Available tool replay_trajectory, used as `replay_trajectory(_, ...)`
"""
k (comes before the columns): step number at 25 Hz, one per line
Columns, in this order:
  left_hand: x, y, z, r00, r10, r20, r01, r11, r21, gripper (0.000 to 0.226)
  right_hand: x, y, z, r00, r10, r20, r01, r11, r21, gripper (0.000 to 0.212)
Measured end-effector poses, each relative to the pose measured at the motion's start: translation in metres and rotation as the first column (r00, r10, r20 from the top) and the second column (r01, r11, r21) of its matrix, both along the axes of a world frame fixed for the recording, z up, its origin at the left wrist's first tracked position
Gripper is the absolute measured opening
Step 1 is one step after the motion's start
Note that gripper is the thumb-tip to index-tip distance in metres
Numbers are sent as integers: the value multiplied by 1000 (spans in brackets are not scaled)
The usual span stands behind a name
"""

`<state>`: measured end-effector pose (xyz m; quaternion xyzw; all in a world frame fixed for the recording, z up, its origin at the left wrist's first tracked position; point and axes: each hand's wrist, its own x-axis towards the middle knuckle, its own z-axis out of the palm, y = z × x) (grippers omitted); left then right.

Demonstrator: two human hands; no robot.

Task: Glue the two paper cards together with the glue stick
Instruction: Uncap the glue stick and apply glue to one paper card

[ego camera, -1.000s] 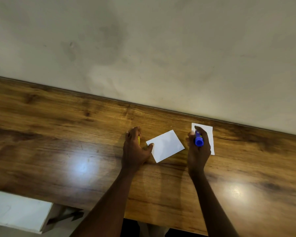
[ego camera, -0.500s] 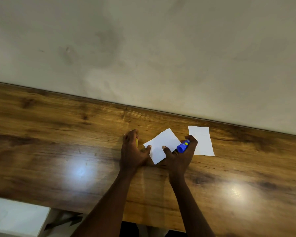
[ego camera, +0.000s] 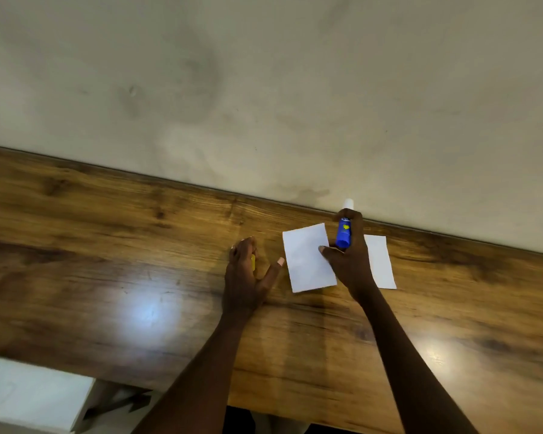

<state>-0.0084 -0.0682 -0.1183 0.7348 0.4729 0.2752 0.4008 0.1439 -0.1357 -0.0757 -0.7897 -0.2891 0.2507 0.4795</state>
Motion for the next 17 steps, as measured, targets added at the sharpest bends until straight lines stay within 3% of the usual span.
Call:
replay_trajectory(2,1,1,0,998,-16,-53,16,1000,-10,69,4,5,-1,981,190,50,-183,976,-114,72)
replay_trajectory(6,4,1,-3,992,-27,-125,23,999,-32,76,-6,5,-12,921,365,136,-333,920,-208,66)
replay_trajectory(10,4,2,-7,991,-25,-132,23,1000,-11,71,-6,6,-15,889,412,199,-363,900,-242,64)
replay_trajectory(13,4,2,-7,991,-24,-129,22,1000,-20,72,-9,5,-16,913,278,299,-240,958,-160,52)
replay_trajectory(14,3,2,-8,992,-24,-127,22,1000,-17,73,-14,4,-16,951,177,254,-171,984,-47,42)
replay_trajectory(17,2,2,-9,994,-26,-109,28,999,22,71,-26,7,-19,986,2,-169,32,980,199,18)
